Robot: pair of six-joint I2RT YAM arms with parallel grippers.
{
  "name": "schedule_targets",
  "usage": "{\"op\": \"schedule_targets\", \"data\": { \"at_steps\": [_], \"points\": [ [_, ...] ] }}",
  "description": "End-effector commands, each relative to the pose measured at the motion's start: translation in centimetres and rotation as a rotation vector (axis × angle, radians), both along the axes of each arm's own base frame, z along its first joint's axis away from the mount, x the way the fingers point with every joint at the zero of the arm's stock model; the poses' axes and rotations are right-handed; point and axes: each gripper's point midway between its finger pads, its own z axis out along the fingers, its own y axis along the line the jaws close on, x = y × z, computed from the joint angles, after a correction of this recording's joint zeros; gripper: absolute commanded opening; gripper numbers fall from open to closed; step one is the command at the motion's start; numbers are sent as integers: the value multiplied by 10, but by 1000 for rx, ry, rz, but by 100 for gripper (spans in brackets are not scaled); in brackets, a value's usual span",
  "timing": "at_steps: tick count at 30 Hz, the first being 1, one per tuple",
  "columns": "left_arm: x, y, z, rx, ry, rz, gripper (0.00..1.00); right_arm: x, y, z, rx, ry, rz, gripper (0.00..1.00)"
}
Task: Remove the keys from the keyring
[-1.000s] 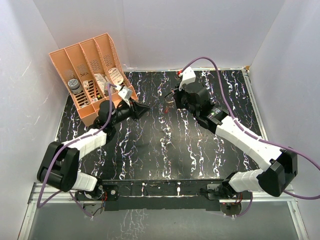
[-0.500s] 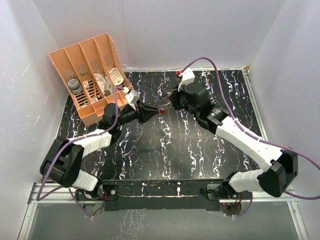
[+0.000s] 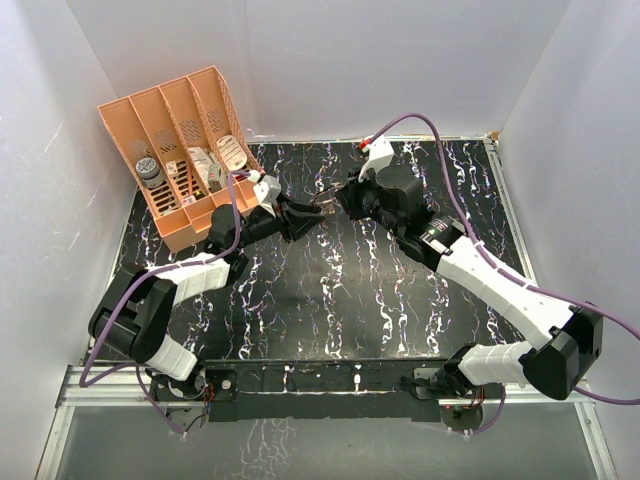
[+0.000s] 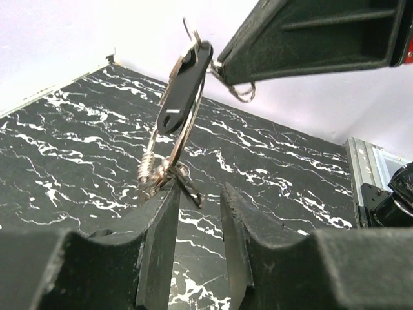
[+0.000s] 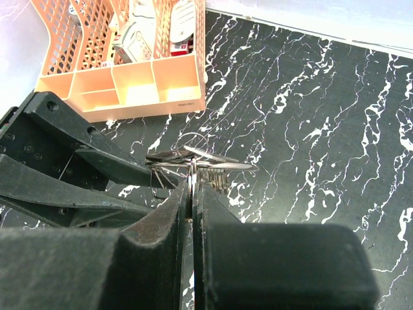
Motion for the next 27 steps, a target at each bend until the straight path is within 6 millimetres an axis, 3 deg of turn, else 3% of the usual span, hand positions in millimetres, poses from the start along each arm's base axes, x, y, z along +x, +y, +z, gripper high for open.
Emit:
{"op": "schedule_targets", "data": {
  "at_steps": [1, 12, 15, 18, 19, 21, 23, 27],
  "points": [
    [1, -4, 48, -79, -142, -12, 31, -5, 7, 54, 122, -114, 27, 0],
    [8, -1, 60, -92, -157, 38, 27, -7, 9, 55, 125, -117, 37, 0],
    [24, 11, 43, -8, -115, 158, 22, -9, 6, 59, 128, -126, 31, 0],
    [26, 28, 18, 83, -82, 253, 21, -10, 4, 64, 133, -137, 28, 0],
    [23, 35, 21, 101, -101, 281, 21, -10, 4, 64, 134, -138, 29, 0],
    [21, 49, 18, 137, -119, 350, 28, -11, 5, 64, 132, -137, 32, 0],
    [18, 62, 22, 147, -159, 412, 47, -11, 6, 62, 131, -133, 37, 0],
    [8, 64, 39, 136, -221, 392, 54, -12, 8, 59, 128, -130, 43, 0]
  ]
}}
